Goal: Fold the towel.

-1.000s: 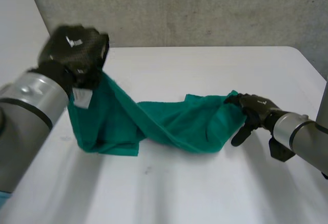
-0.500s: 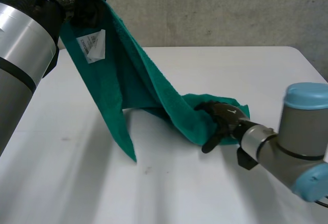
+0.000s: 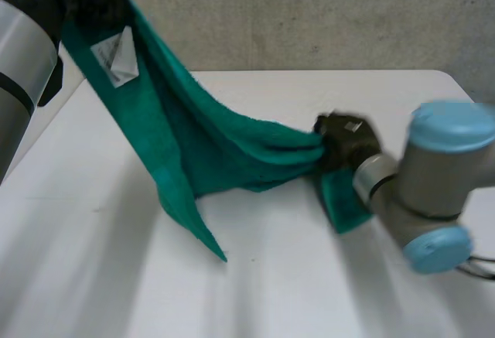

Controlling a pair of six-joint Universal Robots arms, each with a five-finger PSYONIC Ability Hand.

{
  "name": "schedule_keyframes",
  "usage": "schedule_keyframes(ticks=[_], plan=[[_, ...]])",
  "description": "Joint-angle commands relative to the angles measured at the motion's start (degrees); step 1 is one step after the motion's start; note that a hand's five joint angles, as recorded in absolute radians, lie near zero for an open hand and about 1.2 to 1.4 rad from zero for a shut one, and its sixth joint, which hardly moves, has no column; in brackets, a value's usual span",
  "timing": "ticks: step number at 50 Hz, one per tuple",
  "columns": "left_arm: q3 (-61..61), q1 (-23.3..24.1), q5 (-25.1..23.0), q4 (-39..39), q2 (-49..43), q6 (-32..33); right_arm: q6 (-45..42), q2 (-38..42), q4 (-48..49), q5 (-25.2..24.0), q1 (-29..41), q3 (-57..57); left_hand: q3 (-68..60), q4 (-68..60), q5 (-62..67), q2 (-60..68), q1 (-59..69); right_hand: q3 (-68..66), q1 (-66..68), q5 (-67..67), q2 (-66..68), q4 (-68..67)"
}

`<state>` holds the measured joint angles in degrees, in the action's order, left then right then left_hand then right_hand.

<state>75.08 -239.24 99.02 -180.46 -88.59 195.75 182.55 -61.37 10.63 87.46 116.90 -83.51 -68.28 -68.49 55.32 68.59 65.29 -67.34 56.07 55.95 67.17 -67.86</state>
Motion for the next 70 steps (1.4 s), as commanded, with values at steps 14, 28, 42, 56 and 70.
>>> schedule_keyframes(ticks=[14,28,42,56,70], plan=[[18.17,-7.91,-5.94,0.11,-19.95,-0.19,-49.39,-7.19,-43.67,-6.34,-9.06,2.56,-11.72,-11.51,14.68,11.41,14.71,-12.66,23.93,14.05,12.83,-12.14],[-14.25,-7.3,-1.56,-9.72,-24.71,-1.07,-42.98,-2.87,-14.17,-2.03,-8.79,27.34,-11.72,-11.51,14.68,11.41,14.71,-12.66,23.93,14.05,12.83,-12.14],[-1.88,-7.91,0.12,-28.02,-16.97,-1.42,-41.3,-9.13,-16.29,-9.66,-9.06,23.84,-11.72,-11.51,14.68,11.41,14.71,-12.66,23.93,14.05,12.83,-12.14],[16.76,-8.35,-0.5,-27.4,-24.79,-1.33,-41.04,11.09,-31.46,-9.85,-8.53,23.31,-11.72,-11.51,14.68,11.41,14.71,-12.66,23.93,14.05,12.83,-12.14],[18.96,-9.32,-2.43,-27.23,-23.04,-1.24,-20.3,6.53,-25.13,-9.68,-9.67,13.99,-11.72,-11.51,14.68,11.41,14.71,42.12,-30.85,-40.73,-41.94,42.63]])
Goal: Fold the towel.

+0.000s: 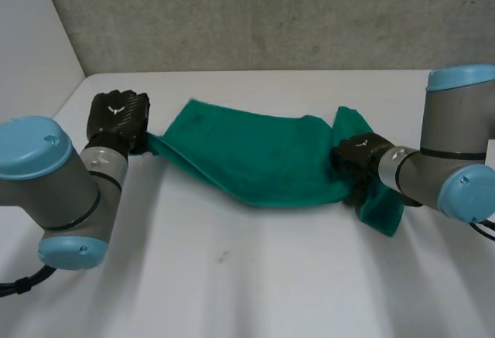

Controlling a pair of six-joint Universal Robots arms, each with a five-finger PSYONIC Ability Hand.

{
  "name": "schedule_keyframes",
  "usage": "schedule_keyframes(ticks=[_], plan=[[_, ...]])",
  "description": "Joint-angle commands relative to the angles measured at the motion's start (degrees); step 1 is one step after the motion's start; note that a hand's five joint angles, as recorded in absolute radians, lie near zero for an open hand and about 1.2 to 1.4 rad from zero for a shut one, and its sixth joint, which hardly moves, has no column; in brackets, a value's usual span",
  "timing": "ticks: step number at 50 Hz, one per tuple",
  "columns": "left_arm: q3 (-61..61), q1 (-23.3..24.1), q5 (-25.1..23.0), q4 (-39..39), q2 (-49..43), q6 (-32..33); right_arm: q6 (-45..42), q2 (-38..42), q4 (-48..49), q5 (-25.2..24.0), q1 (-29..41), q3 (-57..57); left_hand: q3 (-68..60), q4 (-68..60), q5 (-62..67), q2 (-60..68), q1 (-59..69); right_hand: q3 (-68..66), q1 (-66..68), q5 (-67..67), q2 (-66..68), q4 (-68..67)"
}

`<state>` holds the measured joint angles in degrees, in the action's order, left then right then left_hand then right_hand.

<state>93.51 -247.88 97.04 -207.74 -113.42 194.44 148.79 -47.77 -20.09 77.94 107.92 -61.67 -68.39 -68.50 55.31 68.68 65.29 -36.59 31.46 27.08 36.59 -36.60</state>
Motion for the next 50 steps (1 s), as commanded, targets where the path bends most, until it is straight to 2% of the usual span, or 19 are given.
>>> schedule_keyframes(ticks=[1,7,16,22,30,38,50], plan=[[0.62,-0.85,-0.45,0.05,2.14,0.06,14.5,-8.47,6.63,-0.16,-0.7,-9.42,-11.61,-11.5,14.69,11.32,14.71,12.03,-6.9,-12.52,-12.04,12.04],[1.06,-2.95,-0.36,0.05,2.76,0.06,17.94,-17.95,14.63,-0.42,-3.5,-23.64,-11.61,-11.5,14.69,11.32,14.71,13.72,-8.59,-14.21,-13.73,13.73],[1.32,-4.89,-0.27,0.05,2.85,0.15,17.42,-23.86,16.22,-2.62,-7.11,-34.39,-11.61,-11.5,14.69,11.32,14.71,13.22,-8.09,-13.71,-13.23,13.23],[1.24,-5.33,-0.27,0.05,2.85,0.24,12.87,-24.04,16.4,-6.65,-8.69,-38.6,-11.61,-11.5,14.69,11.32,14.71,9.86,-4.73,-10.35,-9.86,9.87],[1.5,-6.3,-0.36,0.05,3.47,-0.03,3.62,-23.34,18.58,-8.34,-10.62,-42.04,-11.61,-11.5,14.69,11.32,14.71,7.5,-2.37,-7.99,-7.5,7.51],[2.38,-6.04,-0.45,-0.04,3.47,-0.11,2.74,-21.23,25.7,-8.16,-10.89,-42.92,-11.61,-11.5,14.69,11.32,14.71,3.13,2.0,-3.62,-3.14,3.14],[2.38,-6.04,-0.54,-0.04,3.38,-0.11,2.56,-18.5,27.12,-8.25,-11.59,-41.86,-11.61,-11.5,14.69,11.32,14.71,1.95,3.18,-2.43,-1.95,1.96]])
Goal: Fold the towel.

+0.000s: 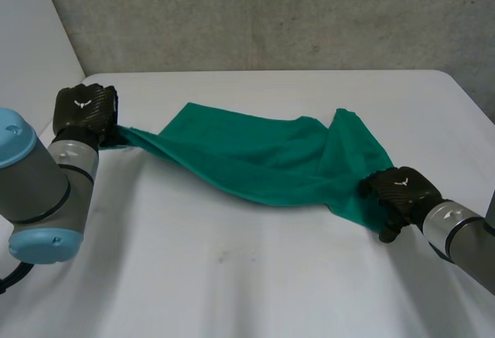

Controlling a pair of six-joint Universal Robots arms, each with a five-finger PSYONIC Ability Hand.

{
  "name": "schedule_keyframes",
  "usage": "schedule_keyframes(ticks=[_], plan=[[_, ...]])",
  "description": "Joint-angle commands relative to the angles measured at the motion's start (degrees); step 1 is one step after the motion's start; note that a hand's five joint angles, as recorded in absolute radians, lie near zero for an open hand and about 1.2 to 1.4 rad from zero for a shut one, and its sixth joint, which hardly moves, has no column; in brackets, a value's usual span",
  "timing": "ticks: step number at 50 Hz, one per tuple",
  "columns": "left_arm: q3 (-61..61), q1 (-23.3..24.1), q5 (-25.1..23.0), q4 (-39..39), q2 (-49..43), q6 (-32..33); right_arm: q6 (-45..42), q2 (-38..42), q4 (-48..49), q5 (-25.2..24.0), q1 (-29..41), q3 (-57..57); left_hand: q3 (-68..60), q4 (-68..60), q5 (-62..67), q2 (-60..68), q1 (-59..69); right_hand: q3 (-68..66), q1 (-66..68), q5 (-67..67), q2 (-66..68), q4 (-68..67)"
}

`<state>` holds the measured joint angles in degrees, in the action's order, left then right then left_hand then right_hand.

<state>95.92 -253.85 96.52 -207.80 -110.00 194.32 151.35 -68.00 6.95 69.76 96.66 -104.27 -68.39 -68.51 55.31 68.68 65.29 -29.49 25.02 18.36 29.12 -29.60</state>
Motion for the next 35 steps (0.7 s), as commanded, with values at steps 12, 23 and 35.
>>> schedule_keyframes(ticks=[12,23,35], plan=[[0.06,0.02,-0.02,0.03,-0.3,0.01,-0.44,4.28,1.48,0.12,-0.33,2.58,-11.61,-11.49,14.69,11.32,14.71,-10.7,15.17,11.83,11.06,-10.58],[0.24,0.02,-0.02,0.03,-0.3,0.01,-0.61,6.21,1.75,0.38,-0.33,4.16,-11.61,-11.49,14.69,11.32,14.71,-19.43,23.9,20.56,19.8,-19.32],[0.32,0.02,-0.1,0.03,-0.3,0.01,-0.62,6.74,1.75,0.38,-0.24,4.78,-11.61,-11.49,14.69,11.32,14.71,-23.32,27.79,24.45,23.68,-23.2]])
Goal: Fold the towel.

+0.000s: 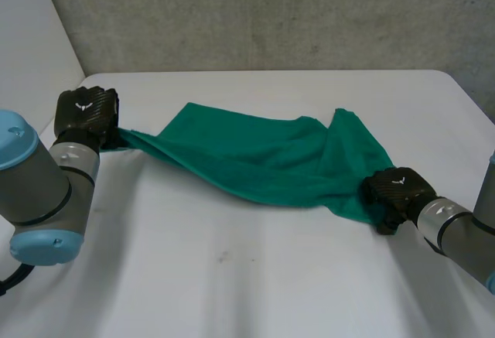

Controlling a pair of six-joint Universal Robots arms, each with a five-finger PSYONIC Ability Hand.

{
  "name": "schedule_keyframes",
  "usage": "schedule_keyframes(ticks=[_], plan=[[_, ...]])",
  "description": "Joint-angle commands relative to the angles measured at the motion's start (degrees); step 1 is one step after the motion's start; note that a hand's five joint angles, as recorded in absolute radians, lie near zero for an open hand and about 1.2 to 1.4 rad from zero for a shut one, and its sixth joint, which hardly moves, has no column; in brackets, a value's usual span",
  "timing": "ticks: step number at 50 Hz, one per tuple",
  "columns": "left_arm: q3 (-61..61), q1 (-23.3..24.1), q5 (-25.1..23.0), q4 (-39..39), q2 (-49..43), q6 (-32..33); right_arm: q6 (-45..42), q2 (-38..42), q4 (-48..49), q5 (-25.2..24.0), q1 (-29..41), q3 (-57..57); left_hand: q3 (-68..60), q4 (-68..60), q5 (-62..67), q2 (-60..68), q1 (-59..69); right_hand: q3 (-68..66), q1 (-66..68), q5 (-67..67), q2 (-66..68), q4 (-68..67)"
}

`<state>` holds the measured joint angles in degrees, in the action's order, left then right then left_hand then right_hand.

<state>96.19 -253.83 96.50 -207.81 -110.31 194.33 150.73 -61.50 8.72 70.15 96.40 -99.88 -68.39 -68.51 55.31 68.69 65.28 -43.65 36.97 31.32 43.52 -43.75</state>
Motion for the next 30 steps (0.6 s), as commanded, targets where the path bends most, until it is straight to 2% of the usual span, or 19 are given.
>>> schedule_keyframes(ticks=[1,22,28,30], plan=[[0.05,0.0,-0.09,0.04,0.01,0.0,0.0,0.24,-0.01,0.07,0.01,0.47,-11.61,-11.49,14.69,11.31,14.72,-9.33,16.01,11.65,9.46,-9.22],[0.13,0.0,-0.09,0.04,0.01,0.0,0.09,2.79,-0.19,0.16,0.1,4.16,-11.61,-11.49,14.69,11.31,14.72,-10.84,17.52,13.17,10.97,-10.74],[0.13,0.0,-0.09,0.04,-0.08,0.0,0.09,3.49,-0.19,0.07,0.01,5.22,-11.61,-11.49,14.69,11.31,14.72,-22.59,29.27,24.91,22.71,-22.48],[0.13,0.09,0.0,0.04,-0.08,0.0,0.18,3.5,-0.19,-0.01,0.01,5.92,-11.61,-11.49,14.69,11.31,14.72,-36.31,42.99,38.63,36.44,-36.2]])
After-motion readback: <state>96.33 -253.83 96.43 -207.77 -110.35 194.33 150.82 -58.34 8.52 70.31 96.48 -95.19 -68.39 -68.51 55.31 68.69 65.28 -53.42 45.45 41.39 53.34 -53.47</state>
